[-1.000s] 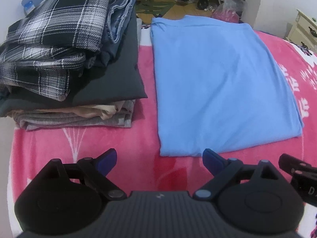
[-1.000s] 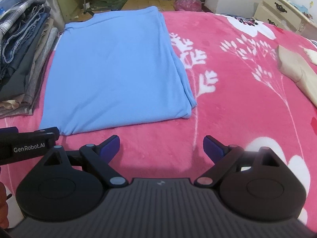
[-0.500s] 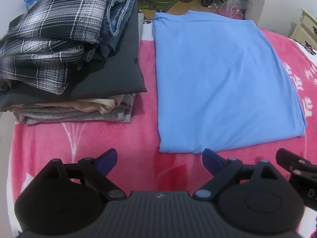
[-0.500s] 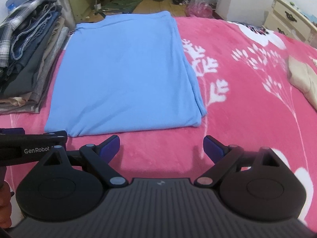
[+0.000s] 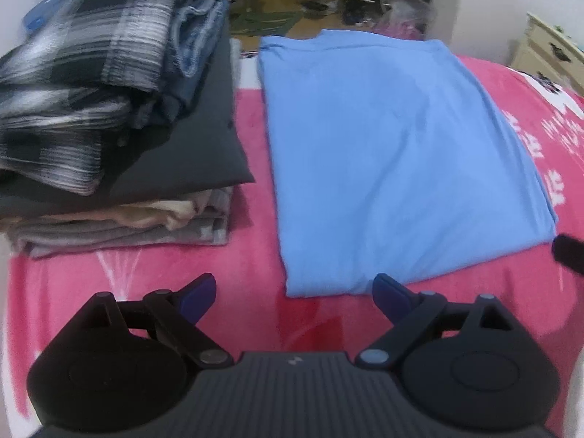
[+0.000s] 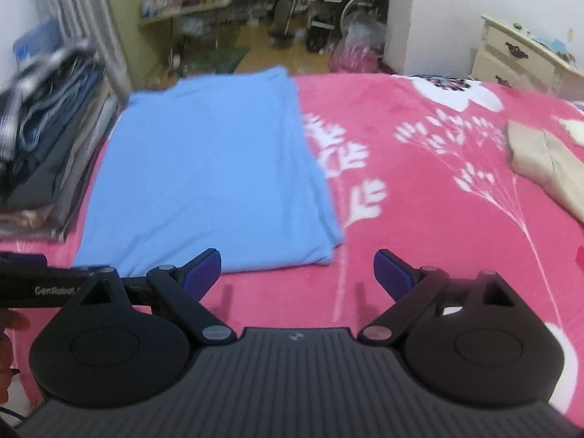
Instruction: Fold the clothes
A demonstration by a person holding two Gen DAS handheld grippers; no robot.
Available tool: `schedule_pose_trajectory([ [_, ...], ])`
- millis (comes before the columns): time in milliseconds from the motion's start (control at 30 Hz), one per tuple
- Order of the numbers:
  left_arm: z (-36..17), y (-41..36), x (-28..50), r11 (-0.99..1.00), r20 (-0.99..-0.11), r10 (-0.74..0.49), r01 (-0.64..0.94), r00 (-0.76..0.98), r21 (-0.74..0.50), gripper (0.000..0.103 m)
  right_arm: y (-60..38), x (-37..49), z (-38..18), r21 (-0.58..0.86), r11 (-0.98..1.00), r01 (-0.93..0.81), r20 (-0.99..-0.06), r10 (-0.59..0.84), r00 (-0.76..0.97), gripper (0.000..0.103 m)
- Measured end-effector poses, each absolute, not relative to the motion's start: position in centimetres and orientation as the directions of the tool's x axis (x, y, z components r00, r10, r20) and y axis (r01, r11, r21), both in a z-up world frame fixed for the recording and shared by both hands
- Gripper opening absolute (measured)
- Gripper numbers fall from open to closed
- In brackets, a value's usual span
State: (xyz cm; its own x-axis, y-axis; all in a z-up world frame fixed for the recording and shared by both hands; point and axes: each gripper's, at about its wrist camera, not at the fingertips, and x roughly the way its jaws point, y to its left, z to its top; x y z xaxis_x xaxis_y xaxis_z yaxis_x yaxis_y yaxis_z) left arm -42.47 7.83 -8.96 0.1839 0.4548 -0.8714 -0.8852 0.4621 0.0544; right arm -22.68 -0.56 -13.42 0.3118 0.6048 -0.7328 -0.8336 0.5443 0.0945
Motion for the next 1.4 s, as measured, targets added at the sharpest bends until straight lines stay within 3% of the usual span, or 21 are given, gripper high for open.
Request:
schedule_pose_trajectory([
  [133, -9.7, 7.5, -42.1, 0.527, -0.864, 0.457, -0.846, 0.21, 0.073, 0.092, -1.3, -19.7, -14.9, 0.233, 0.572, -0.786, -0.746, 0.624, 0.233, 0.054],
  [267, -9.9, 7.4, -41.8, 0.566, -0.843, 0.478, -0.82, 0.246, 0.082, 0.091, -0.1, -17.7, -16.2, 0.323, 0.576, -0.751, -0.739, 0.649, 0.18, 0.045],
  [400, -10.1, 7.4, -42.1, 0.577, -0.832, 0.477, -0.815, 0.282, 0.055, 0.085, 1.3, -17.0, -17.0, 0.333, 0.571, -0.751, -0.751, 0.642, 0.156, 0.008],
  [433, -10.2, 7.3, -42.2, 0.581, -0.83, 0.478, -0.812, 0.288, 0.052, 0.085, 1.1, -17.0, -16.7, 0.337, 0.573, -0.748, -0.745, 0.647, 0.16, 0.005],
  [633, -10.3, 7.0, -42.4, 0.614, -0.821, 0.477, -0.787, 0.312, 0.058, 0.085, 0.9, -17.5, -17.4, 0.247, 0.582, -0.775, -0.764, 0.609, 0.213, 0.004],
  [800, -8.6, 6.8, -43.1, 0.658, -0.772, 0.507, -0.751, 0.384, 0.059, 0.08, 1.0, -19.1, -15.0, 0.059, 0.593, -0.803, -0.746, 0.561, 0.359, 0.007],
  [967, -8.1, 6.7, -42.2, 0.714, -0.722, 0.517, -0.697, 0.461, 0.066, 0.08, 5.0, -21.0, -13.6, 0.058, 0.425, -0.903, -0.673, 0.685, 0.279, 0.007],
  [1100, -9.5, 6.5, -41.7, 0.737, -0.746, 0.488, -0.672, 0.452, 0.075, 0.079, 7.2, -20.7, -16.7, 0.07, 0.324, -0.943, -0.732, 0.659, 0.172, 0.004],
  [1267, -9.2, 6.1, -42.5, 0.771, -0.734, 0.483, -0.629, 0.478, 0.098, 0.079, 4.9, -19.4, -15.4, 0.008, 0.41, -0.912, -0.785, 0.568, 0.248, 0.002],
  [1400, -9.4, 6.2, -42.4, 0.774, -0.731, 0.492, -0.623, 0.473, 0.118, 0.079, 7.6, -20.5, -13.3, 0.106, 0.297, -0.949, -0.72, 0.681, 0.133, 0.005],
])
